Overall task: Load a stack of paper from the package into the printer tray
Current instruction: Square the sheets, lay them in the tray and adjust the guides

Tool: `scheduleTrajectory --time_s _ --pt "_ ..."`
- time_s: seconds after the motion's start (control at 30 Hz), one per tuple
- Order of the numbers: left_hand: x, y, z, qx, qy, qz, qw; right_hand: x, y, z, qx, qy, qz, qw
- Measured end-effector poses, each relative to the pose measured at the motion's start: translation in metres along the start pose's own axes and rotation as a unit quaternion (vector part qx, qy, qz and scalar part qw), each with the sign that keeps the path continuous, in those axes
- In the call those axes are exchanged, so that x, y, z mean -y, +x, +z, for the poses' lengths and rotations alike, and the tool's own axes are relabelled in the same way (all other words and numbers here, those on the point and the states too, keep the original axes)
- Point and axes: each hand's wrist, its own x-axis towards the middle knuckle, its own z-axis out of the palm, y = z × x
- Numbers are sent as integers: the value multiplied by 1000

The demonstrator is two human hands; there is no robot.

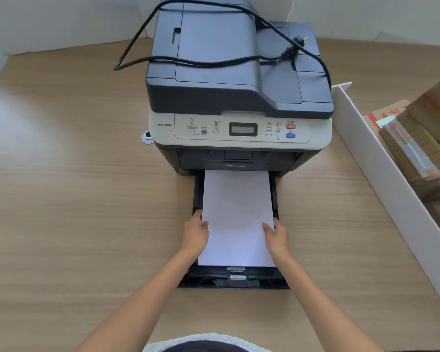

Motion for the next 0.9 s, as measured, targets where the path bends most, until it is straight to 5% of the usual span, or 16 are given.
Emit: scheduleTrajectory --time_s 0.57,0.9 --pt "-6 -6 7 31 158 49 986 -7 -4 11 -8 -111 -65 992" --pt "23 -26 25 9 401 191 896 -13 -16 0 -57 -258 -170 949"
